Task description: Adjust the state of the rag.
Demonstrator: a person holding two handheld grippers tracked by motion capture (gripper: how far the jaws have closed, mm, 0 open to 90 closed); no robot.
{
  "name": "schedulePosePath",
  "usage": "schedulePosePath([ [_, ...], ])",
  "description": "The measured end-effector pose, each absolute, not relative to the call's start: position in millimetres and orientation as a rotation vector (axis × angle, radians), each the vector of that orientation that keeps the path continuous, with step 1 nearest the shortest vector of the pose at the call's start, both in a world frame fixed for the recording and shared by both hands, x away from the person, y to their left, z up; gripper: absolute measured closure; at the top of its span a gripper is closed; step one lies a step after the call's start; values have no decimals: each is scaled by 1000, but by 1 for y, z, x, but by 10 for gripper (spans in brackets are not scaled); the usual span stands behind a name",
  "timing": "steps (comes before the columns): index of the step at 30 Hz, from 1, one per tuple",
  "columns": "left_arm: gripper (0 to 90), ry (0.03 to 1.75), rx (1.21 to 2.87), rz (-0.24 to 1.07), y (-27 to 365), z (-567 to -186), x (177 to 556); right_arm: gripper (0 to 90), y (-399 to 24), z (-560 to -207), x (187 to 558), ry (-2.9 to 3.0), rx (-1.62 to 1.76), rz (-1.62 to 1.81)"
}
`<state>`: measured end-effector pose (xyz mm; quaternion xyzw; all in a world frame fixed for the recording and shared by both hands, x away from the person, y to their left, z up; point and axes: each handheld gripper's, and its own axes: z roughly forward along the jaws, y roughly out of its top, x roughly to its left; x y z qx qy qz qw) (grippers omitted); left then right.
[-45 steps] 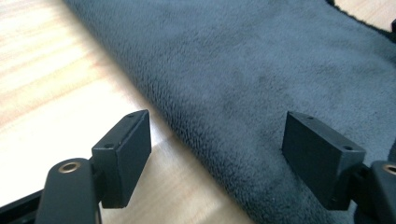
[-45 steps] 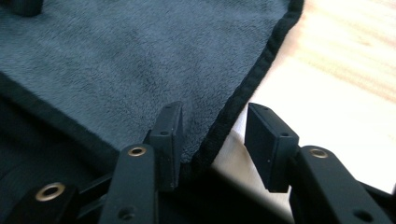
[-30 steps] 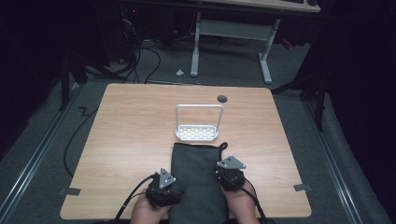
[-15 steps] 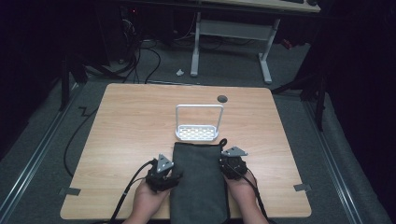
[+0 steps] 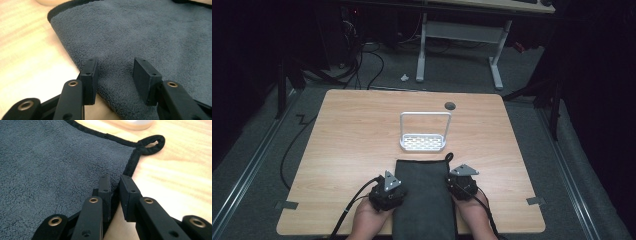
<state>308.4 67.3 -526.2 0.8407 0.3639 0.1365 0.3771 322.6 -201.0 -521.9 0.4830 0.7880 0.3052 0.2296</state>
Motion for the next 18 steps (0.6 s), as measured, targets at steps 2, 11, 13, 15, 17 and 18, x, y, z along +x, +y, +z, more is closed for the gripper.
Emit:
schedulePosePath([
  [2,560,933,2137,327,72,-527,300,796,-200,-522,312,2177,1319,853],
  [11,532,941,2090,276,81,-526,290,753,-202,-524,291,2167,1324,892],
  [13,524,942,2069,293,84,-524,293,745,-203,-523,290,2145,1321,911],
  [15,505,960,2045,306,87,-523,298,734,-205,-520,289,2124,1328,935],
  [17,495,991,2016,317,92,-521,308,725,-207,-518,288,2114,1327,943],
  [18,491,1005,2008,318,93,-521,313,721,-208,-517,289,2111,1327,943],
])
